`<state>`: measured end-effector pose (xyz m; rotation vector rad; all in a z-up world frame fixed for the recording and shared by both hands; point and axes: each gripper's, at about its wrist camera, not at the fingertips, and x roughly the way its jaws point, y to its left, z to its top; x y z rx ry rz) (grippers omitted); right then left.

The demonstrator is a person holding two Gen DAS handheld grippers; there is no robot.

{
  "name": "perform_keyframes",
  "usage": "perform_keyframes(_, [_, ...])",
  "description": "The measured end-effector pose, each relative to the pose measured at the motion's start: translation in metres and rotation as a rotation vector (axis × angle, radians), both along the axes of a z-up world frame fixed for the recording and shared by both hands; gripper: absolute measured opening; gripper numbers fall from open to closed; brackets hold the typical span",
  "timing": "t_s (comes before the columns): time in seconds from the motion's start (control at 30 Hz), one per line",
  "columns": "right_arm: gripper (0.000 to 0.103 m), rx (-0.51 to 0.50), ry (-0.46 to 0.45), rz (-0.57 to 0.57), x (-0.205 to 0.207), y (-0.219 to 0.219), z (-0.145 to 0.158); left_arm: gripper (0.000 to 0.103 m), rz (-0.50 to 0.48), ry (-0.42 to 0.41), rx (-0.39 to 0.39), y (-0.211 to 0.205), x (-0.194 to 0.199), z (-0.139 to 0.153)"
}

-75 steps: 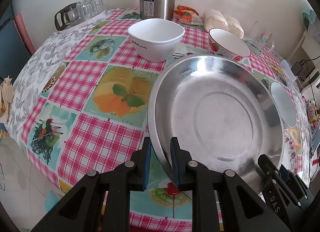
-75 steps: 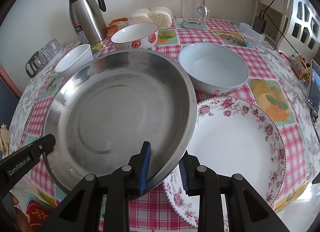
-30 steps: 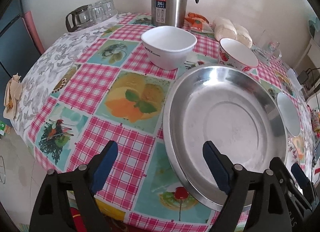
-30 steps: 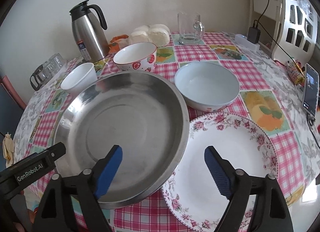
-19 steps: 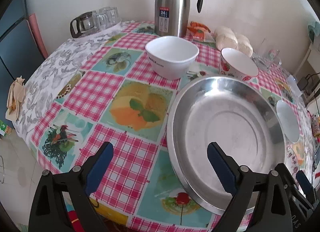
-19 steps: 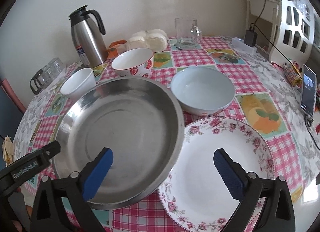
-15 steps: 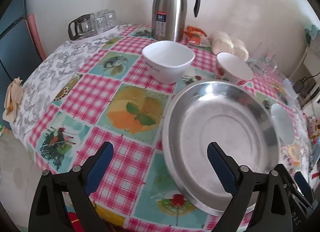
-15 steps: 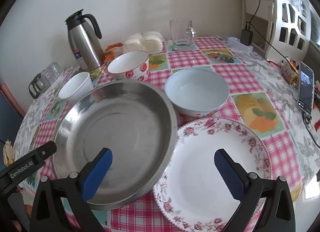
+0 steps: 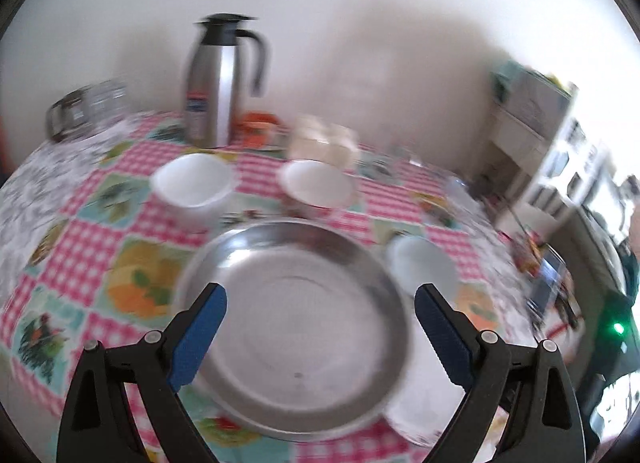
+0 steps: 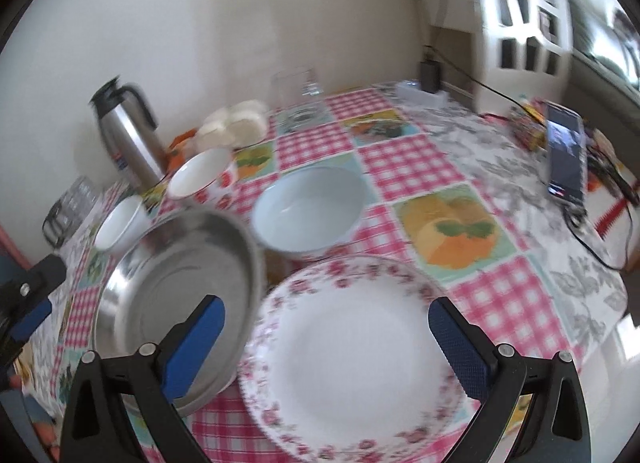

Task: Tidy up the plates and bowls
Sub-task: 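Move the right gripper toward the floral-rimmed round plate, then close the right gripper on the floral plate's rim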

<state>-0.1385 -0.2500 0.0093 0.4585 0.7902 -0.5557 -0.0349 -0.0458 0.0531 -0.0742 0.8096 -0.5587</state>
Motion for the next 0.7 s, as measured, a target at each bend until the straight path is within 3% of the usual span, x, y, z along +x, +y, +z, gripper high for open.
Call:
perform_keyframes(0.07, [0.103,0.009,0.006,-0.04,-0.008,-0.011,-0.001,0.095,-0.077,-0.005,-0.004,-0.019,-0.008,0.005])
perform_keyframes(0.17, [0.103,0.029,0.031,-0.096,-0.021,-0.03,-0.007,0.095,-0.117,-0.009,0.009,-0.038,-0.017,0.012])
perform_keyframes(0.5, [0.103,0.064,0.049,-0.227,-0.059,-0.073,-0.018,0.095,-0.104,0.025,0.079,-0.088,-0.042,0.006])
perform_keyframes(0.7, [0.103,0.093,0.092,-0.255,-0.07,-0.085,-0.028,0.095,-0.147,0.04,0.187,-0.113,-0.065,-0.018])
